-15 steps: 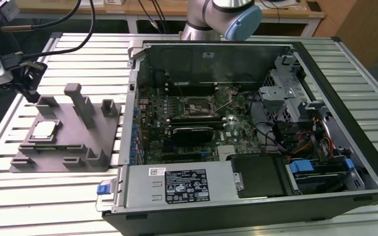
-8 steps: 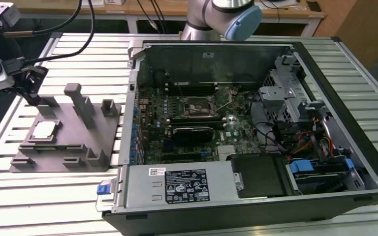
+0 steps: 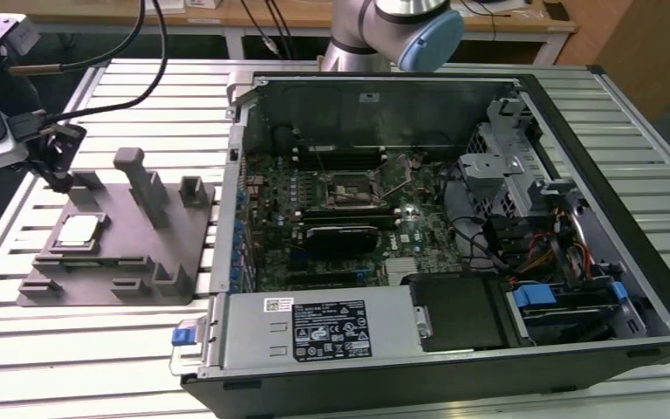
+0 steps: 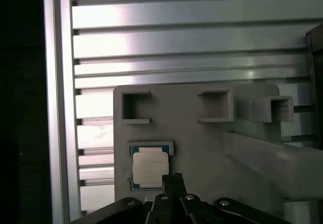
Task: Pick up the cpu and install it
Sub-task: 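Pick up the cpu and move it towards the insertion slot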
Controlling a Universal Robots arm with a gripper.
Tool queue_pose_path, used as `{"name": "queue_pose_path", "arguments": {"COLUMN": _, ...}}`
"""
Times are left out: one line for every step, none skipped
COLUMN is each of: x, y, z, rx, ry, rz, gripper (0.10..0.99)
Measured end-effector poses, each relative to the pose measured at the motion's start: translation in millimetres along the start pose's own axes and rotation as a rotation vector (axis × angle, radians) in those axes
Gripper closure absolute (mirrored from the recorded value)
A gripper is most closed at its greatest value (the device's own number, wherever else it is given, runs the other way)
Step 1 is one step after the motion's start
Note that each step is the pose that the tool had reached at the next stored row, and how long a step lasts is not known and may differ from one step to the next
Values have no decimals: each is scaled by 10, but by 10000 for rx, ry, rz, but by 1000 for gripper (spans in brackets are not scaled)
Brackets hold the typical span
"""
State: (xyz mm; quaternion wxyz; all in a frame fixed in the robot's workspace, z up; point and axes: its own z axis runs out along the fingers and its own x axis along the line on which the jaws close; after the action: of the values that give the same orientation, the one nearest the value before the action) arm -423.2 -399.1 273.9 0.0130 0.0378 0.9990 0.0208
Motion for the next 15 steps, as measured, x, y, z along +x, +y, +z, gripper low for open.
{"name": "queue_pose_path", "arguments": {"x": 3, "y": -1, "z": 10, "rx": 0, "ry": 0, "rz": 0, "gripper": 980}}
{"name": "queue_pose_path", "arguments": {"x": 6, "y": -1, "z": 19, "rx": 0, "ry": -1, "rz": 0, "gripper": 980}}
{"name": "queue_pose_path", "arguments": {"x": 9, "y": -2, "z": 29, "rx": 0, "ry": 0, "rz": 0, "gripper": 980}}
{"name": "queue_pose_path", "arguments": {"x": 13, "y": -2, "z": 39, "rx": 0, "ry": 0, "rz": 0, "gripper": 980}}
{"name": "queue_pose_path", "arguments": {"x": 17, "y": -3, "z": 49, "rx": 0, "ry": 0, "rz": 0, "gripper": 980}}
{"name": "queue_pose_path", "arguments": {"x": 20, "y": -4, "z": 59, "rx": 0, "ry": 0, "rz": 0, "gripper": 980}}
{"name": "queue_pose_path", "arguments": {"x": 25, "y": -5, "z": 69, "rx": 0, "ry": 0, "rz": 0, "gripper": 980}}
{"name": "queue_pose_path", "arguments": {"x": 29, "y": -6, "z": 79, "rx": 1, "ry": 0, "rz": 1, "gripper": 980}}
{"name": "queue_pose_path", "arguments": {"x": 34, "y": -6, "z": 89, "rx": 1, "ry": 0, "rz": 0, "gripper": 980}}
{"name": "queue_pose_path", "arguments": {"x": 39, "y": -7, "z": 99, "rx": 0, "ry": -1, "rz": 0, "gripper": 980}}
{"name": "queue_pose_path", "arguments": {"x": 45, "y": -8, "z": 109, "rx": 1, "ry": 0, "rz": 0, "gripper": 980}}
{"name": "queue_pose_path", "arguments": {"x": 51, "y": -8, "z": 118, "rx": 1, "ry": 0, "rz": 1, "gripper": 980}}
{"name": "queue_pose_path", "arguments": {"x": 57, "y": -9, "z": 128, "rx": 0, "ry": -1, "rz": 1, "gripper": 980}}
{"name": "queue_pose_path", "arguments": {"x": 63, "y": -10, "z": 137, "rx": 0, "ry": -2, "rz": 0, "gripper": 980}}
{"name": "queue_pose_path", "arguments": {"x": 69, "y": -11, "z": 145, "rx": 1, "ry": -1, "rz": 0, "gripper": 980}}
